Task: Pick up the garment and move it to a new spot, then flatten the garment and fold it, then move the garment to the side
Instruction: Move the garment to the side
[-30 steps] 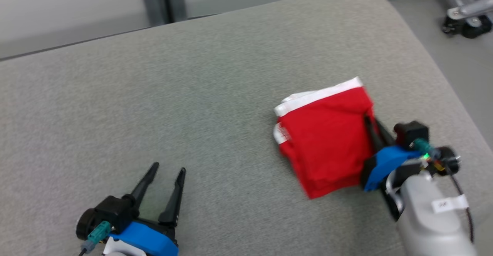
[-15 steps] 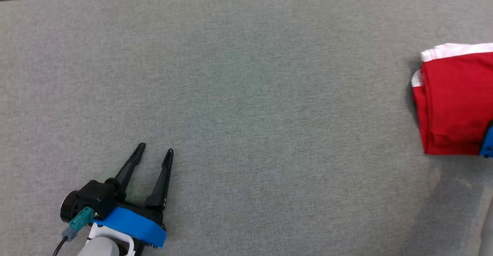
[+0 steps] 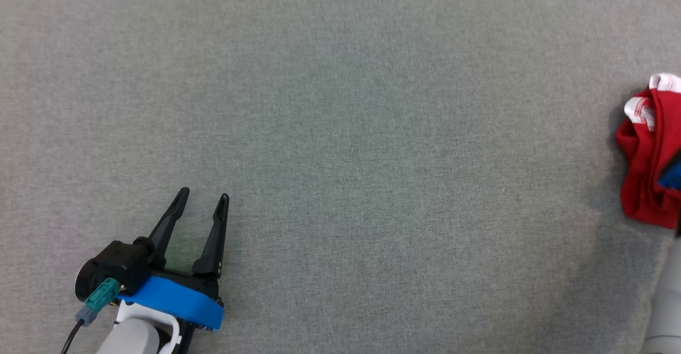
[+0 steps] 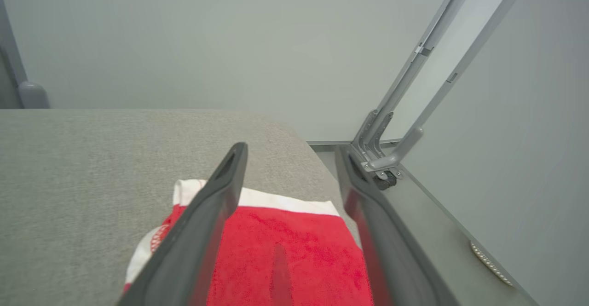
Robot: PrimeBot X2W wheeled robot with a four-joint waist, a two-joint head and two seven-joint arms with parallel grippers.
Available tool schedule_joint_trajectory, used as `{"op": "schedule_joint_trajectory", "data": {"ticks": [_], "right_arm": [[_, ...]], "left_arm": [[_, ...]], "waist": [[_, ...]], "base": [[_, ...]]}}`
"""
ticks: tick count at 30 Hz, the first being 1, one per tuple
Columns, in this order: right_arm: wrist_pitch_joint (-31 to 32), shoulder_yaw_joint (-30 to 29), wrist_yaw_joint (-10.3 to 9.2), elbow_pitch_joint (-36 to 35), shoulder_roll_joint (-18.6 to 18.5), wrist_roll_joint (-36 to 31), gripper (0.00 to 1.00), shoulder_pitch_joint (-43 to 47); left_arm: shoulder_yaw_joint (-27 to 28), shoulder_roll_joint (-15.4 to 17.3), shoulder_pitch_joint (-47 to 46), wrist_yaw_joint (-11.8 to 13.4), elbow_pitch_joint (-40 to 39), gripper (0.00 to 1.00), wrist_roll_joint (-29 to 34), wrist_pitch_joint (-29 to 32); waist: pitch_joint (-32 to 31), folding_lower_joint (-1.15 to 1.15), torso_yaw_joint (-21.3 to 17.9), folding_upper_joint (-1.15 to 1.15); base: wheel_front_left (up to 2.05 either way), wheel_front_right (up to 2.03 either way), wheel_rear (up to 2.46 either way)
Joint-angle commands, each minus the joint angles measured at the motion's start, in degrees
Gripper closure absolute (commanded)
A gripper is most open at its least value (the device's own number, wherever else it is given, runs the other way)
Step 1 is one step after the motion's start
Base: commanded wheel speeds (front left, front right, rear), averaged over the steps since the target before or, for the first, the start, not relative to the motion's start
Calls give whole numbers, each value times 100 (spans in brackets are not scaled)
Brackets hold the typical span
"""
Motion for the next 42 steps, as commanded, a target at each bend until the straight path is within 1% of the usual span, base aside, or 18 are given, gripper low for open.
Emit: {"op": "schedule_joint_trajectory", "data": {"ticks": [1,3,7,9,10,11,13,17,19,24,30,35,42], "right_arm": [[-44,377,1,-7,-21,338,0,-153],[-38,999,1,-48,-9,854,0,1],[-38,2292,2,-332,-2,1912,0,602],[-40,2842,2,-497,-14,2319,0,907],[-39,3064,1,-565,-13,2526,0,1075],[-39,3064,1,-565,-13,2526,0,1075],[-40,3453,1,-659,-11,2857,0,1402],[-40,3930,1,-711,-12,3387,0,1924],[-41,4066,1,-698,-13,3596,0,2186],[-40,4300,1,-619,-12,3816,0,2796],[-40,4286,1,-514,-11,3941,0,3221],[-41,4327,1,-454,-11,3973,0,3384],[-41,4403,1,-552,-10,3982,0,3383]], "left_arm": [[77,-63,-2,7,43,0,48,2],[198,-124,21,7,97,0,102,1],[465,-321,84,7,270,0,226,2],[595,-426,99,7,350,0,291,2],[667,-465,113,7,388,0,325,1],[667,-465,113,7,388,0,325,1],[806,-567,130,7,463,0,393,2],[1020,-739,195,7,625,0,546,1],[1101,-812,266,7,731,0,622,2],[1373,-968,451,7,962,0,833,2],[1705,-1156,708,7,1082,0,1112,2],[1923,-1297,876,7,1124,0,1326,2],[2079,-1413,960,7,1047,0,1521,2]], "waist": [[-107,0,1,-1],[-228,0,25,-1],[-513,0,103,-1],[-648,0,156,-1],[-708,0,184,-1],[-708,0,184,-1],[-824,0,244,-1],[-1067,0,364,-1],[-1208,0,422,-1],[-1539,0,486,-1],[-1896,0,479,-1],[-2184,0,453,-1],[-2324,0,424,-1]], "base": [[0,0,0],[0,0,0],[0,0,0],[0,0,0],[0,0,0],[0,0,0],[0,0,0],[0,0,0],[0,0,0],[0,0,0],[0,0,0],[0,0,0],[0,0,0]]}}
